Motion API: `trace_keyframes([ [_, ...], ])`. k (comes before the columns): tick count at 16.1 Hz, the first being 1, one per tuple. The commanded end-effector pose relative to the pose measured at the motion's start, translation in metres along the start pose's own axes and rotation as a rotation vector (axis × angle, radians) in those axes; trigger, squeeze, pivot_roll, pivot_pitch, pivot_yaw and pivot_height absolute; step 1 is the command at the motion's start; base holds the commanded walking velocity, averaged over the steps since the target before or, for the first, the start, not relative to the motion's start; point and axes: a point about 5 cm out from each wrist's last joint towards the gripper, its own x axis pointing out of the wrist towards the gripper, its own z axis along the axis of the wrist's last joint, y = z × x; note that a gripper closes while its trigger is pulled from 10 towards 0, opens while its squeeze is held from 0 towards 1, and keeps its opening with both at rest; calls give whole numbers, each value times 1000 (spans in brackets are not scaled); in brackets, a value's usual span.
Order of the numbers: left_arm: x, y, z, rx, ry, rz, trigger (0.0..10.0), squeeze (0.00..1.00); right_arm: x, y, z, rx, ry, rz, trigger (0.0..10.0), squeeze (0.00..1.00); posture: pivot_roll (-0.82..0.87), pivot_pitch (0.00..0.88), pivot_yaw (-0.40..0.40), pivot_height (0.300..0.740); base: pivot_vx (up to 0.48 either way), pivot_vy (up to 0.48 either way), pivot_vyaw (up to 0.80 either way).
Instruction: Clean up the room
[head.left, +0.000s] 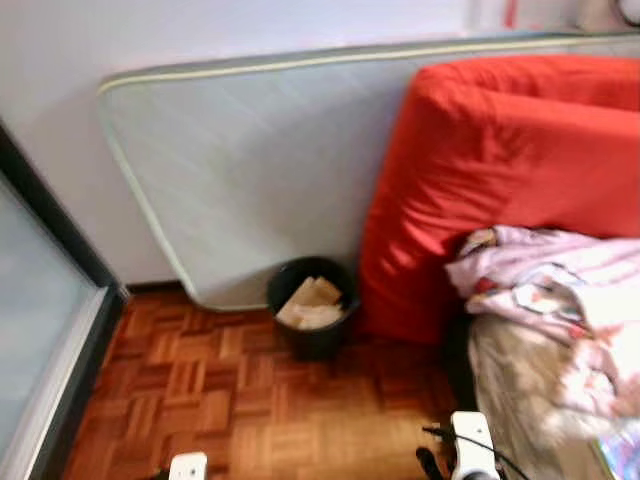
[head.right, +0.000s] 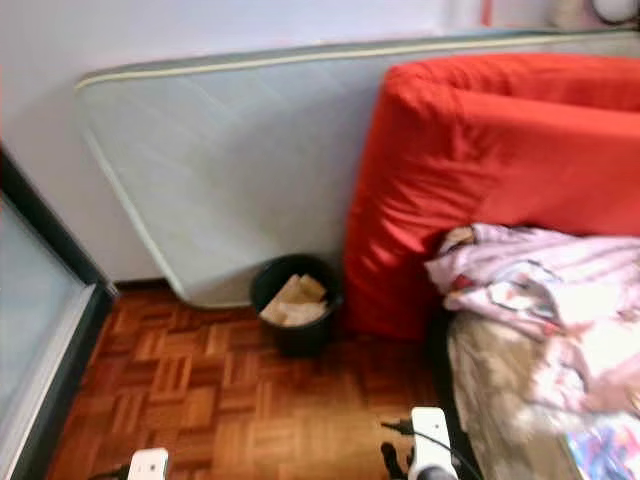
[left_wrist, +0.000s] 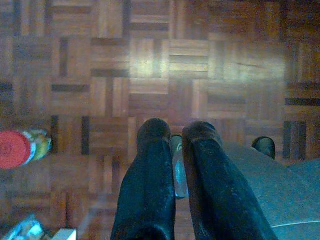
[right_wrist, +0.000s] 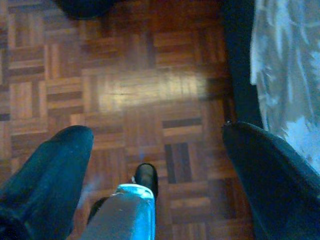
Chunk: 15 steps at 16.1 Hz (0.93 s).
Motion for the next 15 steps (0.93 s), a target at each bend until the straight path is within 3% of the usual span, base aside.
trace_keyframes([
  [1, -2, 4, -7, 9, 26, 11, 10000, 0, 0, 2, -4, 0, 18, 1, 10000, 0, 44, 0, 53, 713, 0, 0, -800],
  [6, -2, 4, -7, 34, 35, 4, 10000, 0, -1, 2, -6, 0, 25, 1, 10000, 0, 46, 0, 56, 713, 0, 0, -800],
  [7, -2, 4, -7, 34, 35, 4, 10000, 310, -1, 3, -6, 0, 26, 1, 10000, 0, 46, 0, 57, 713, 0, 0, -800],
  [8, -2, 5, -7, 32, 33, 6, 10000, 1000, -1, 3, -7, 2, 27, 1, 10000, 0, 46, 0, 57, 713, 0, 0, -800],
  [15, -2, 4, -6, 36, 27, 3, 10000, 1000, -1, 2, -9, 3, 38, 0, 10000, 0, 48, 0, 55, 713, 0, 0, -800],
])
